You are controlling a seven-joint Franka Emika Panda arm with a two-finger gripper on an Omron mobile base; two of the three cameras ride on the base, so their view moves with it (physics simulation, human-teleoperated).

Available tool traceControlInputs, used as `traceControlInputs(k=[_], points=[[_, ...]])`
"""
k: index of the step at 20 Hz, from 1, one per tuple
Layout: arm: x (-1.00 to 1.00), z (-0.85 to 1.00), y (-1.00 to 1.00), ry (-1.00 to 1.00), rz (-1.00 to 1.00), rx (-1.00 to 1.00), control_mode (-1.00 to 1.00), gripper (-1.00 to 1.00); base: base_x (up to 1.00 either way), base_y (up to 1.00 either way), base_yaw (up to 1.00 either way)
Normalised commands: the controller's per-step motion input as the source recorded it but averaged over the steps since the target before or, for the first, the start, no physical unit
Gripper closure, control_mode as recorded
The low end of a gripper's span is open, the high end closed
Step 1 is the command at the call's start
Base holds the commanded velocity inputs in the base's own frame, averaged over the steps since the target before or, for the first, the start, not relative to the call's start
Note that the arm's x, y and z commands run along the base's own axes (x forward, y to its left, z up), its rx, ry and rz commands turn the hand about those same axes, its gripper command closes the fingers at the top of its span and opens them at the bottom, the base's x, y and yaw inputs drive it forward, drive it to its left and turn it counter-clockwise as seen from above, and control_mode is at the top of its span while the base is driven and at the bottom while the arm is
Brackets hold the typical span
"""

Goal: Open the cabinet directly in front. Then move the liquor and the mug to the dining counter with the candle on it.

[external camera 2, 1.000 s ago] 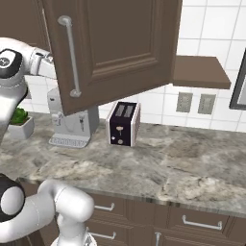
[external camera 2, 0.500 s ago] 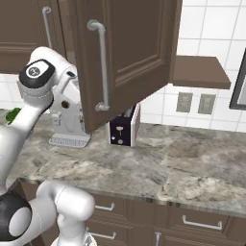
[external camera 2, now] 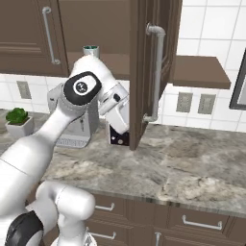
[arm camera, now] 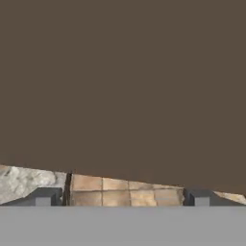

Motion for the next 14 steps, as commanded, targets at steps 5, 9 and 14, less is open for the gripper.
traceControlInputs(k=[5,9,14], points=[[-0.05,0.18,-0.65,-0.13,-0.04,0.22,-1.0,-1.0,0.0,0.0,0.0],[-0.76,-0.73,0.75,-0.16,0.19,-0.28,-1.0,-1.0,0.0,0.0,0.0],[-0.82,-1.0,1.0,-0.3,0.3,-0.37,-1.0,-1.0,0.0,0.0,0.0]])
